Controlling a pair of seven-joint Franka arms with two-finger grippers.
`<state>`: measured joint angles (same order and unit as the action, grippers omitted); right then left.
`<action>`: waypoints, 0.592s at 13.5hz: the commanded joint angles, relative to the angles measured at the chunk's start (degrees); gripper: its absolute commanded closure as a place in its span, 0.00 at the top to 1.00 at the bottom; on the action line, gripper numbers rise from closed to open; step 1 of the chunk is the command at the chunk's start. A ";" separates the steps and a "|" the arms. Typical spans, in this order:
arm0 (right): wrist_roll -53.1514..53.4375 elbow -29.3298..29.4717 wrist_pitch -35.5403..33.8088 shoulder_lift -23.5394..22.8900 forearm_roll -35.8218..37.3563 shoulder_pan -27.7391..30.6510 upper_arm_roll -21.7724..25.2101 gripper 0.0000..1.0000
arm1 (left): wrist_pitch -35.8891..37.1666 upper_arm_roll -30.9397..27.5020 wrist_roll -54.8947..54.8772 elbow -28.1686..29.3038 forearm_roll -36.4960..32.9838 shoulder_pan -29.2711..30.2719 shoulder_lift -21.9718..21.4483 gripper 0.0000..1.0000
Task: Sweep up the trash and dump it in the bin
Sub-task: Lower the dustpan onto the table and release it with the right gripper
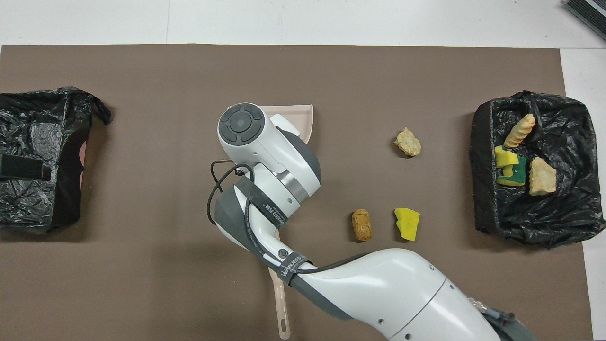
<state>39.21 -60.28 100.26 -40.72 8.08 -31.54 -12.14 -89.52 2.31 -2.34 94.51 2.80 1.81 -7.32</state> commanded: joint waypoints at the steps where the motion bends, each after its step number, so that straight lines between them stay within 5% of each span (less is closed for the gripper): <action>1: -9.46 -4.83 0.28 4.94 0.19 0.69 -0.07 1.00 | 1.10 0.24 -0.03 -0.73 -0.77 0.38 -0.24 1.00; 8: -14.52 -5.72 -9.19 11.28 -10.44 6.93 -0.51 1.00 | 1.19 0.24 -0.03 -0.73 -0.77 0.38 -0.24 1.00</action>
<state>24.25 -62.74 92.89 -31.95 0.24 -25.30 -12.08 -89.52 2.31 -2.34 94.51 2.80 1.81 -7.32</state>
